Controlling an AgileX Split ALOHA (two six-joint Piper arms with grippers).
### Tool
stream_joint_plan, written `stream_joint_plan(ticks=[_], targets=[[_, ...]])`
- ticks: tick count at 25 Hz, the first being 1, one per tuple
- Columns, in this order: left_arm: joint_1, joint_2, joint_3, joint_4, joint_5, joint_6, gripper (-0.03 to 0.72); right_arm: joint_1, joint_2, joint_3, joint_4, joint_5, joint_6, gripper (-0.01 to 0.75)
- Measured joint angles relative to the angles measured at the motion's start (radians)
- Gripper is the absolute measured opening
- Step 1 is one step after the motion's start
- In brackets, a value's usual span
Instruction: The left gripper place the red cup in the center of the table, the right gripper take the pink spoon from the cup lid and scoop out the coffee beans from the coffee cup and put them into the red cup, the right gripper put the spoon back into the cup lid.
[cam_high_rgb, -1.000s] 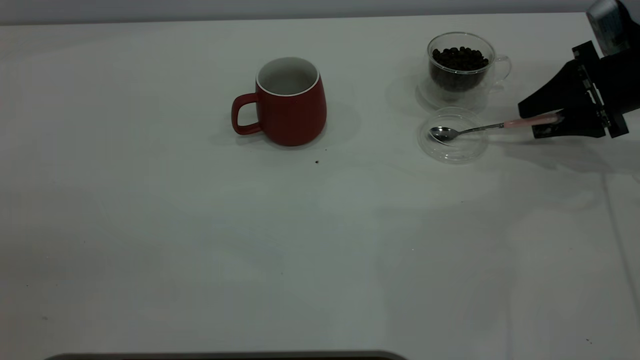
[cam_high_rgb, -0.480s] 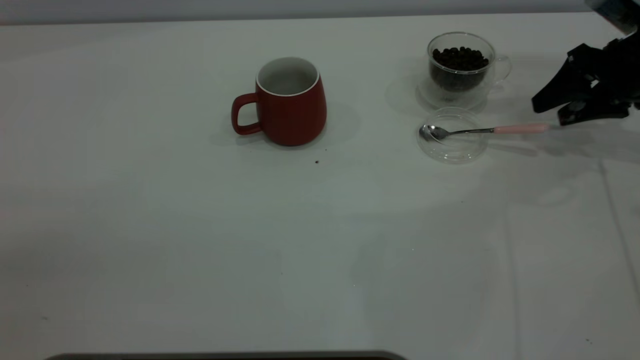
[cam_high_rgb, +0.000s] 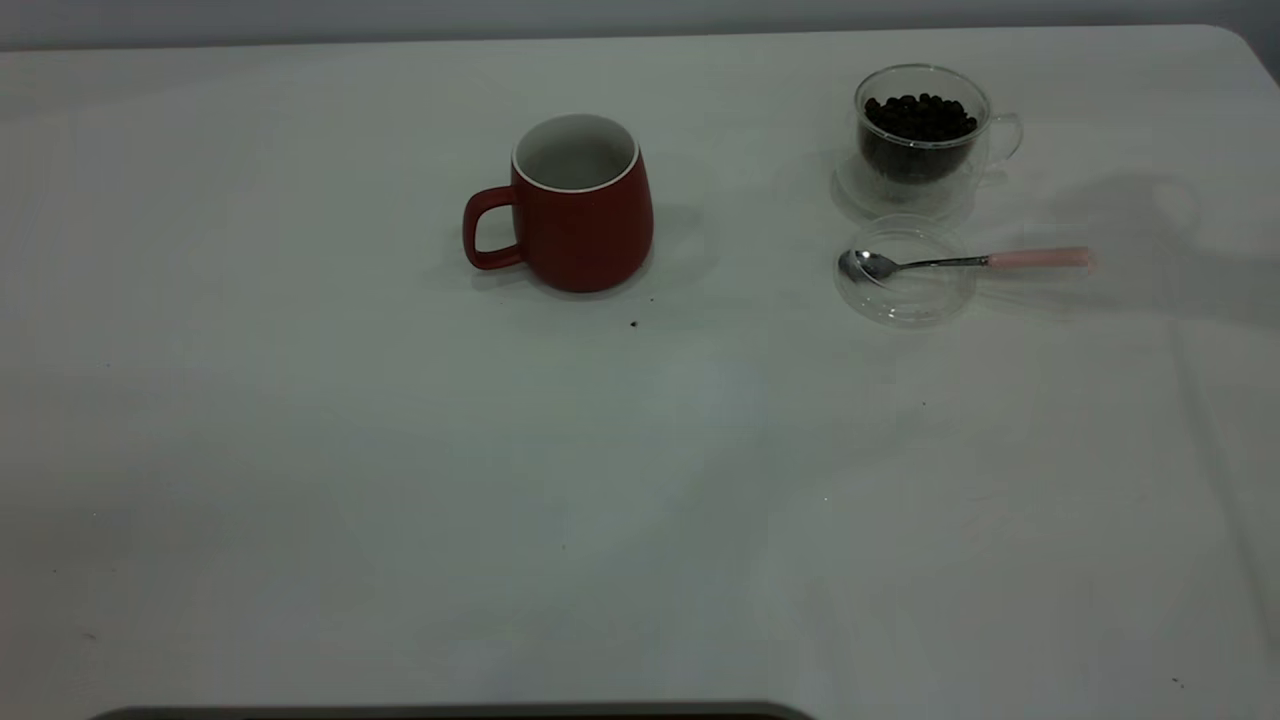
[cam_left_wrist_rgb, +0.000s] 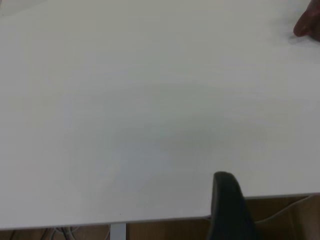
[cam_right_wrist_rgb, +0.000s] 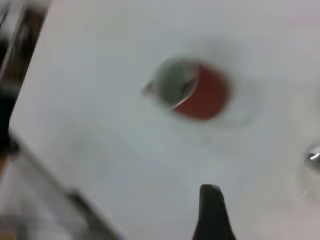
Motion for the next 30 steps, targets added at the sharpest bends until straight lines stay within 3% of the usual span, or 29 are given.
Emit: stream_joint_plan(ticks=[5, 8, 11, 17, 21, 26, 30], targets=[[0.000, 0.000, 0.000, 0.000, 0.000, 0.000, 0.493, 0.107, -0.310, 0.079, -0.480, 0.060, 0.391, 0.575], [0.000, 0.000, 0.000, 0.000, 0.000, 0.000, 0.493, 0.112, -0.489, 0.199, -0.680, 0.065, 0.638, 0.575], [0.000, 0.000, 0.000, 0.000, 0.000, 0.000, 0.493, 0.111, -0.653, 0.372, -0.790, 0.067, 0.735, 0.575], [0.000, 0.000, 0.000, 0.000, 0.000, 0.001, 0.493, 0.111, -0.943, 0.698, -0.846, 0.073, 0.771, 0.575], [0.000, 0.000, 0.000, 0.000, 0.000, 0.001, 0.493, 0.111, -1.073, 0.834, -0.847, 0.063, 0.796, 0.565], [0.000, 0.000, 0.000, 0.000, 0.000, 0.001, 0.493, 0.111, -1.230, 0.897, -0.844, -0.039, 0.821, 0.545], [0.000, 0.000, 0.000, 0.000, 0.000, 0.002, 0.493, 0.111, -1.376, 0.897, -0.840, -0.024, 0.823, 0.522]])
